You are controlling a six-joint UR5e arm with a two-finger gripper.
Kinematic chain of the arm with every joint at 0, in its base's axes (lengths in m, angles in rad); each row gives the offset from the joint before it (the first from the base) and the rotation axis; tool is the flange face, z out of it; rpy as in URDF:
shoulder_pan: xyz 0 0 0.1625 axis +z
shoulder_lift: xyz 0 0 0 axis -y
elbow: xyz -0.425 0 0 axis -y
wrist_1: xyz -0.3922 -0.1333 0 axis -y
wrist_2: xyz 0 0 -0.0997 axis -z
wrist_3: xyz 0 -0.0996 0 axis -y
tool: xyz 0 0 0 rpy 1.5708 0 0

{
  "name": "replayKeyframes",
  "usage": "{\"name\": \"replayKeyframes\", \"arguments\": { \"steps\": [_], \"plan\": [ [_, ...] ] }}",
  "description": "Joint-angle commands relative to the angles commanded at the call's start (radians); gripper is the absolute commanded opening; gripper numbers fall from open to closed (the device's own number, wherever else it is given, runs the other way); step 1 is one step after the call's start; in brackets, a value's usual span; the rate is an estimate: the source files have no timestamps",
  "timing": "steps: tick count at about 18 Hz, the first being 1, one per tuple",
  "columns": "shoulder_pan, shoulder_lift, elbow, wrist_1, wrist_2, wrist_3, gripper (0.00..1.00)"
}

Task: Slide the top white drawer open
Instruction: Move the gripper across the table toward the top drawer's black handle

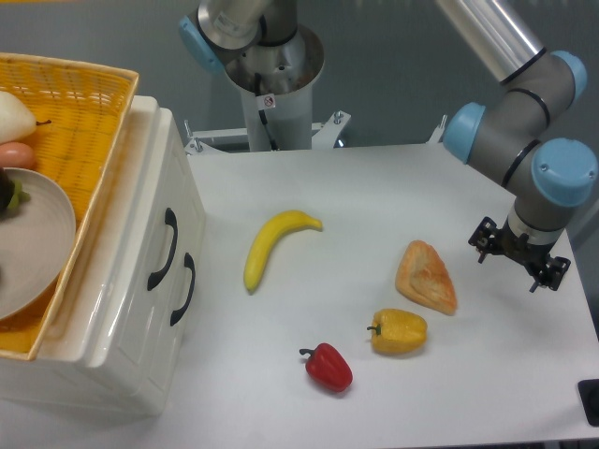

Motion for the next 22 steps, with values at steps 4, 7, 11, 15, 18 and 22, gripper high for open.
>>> {"name": "replayKeyframes", "arguments": {
  "steps": [4, 7, 11, 15, 18, 22],
  "plan": [
    [0.0, 0.002, -0.003, 0.002, 0.006, 0.017, 1.0],
    [0.0, 0.002, -0.002, 0.002, 0.006, 0.017, 1.0],
    [-0.021, 0.018, -0.035, 0.017, 0.018, -0.03, 1.0],
    [-0.041, 0.121, -0.09, 0.012, 0.003, -0.179, 1.0],
    [-0.101, 0.208, -0.141, 0.0, -0.012, -0.381, 1.0],
    [-0.19, 0.264, -0.141, -0.087, -0.054, -0.559, 1.0]
  ]
}}
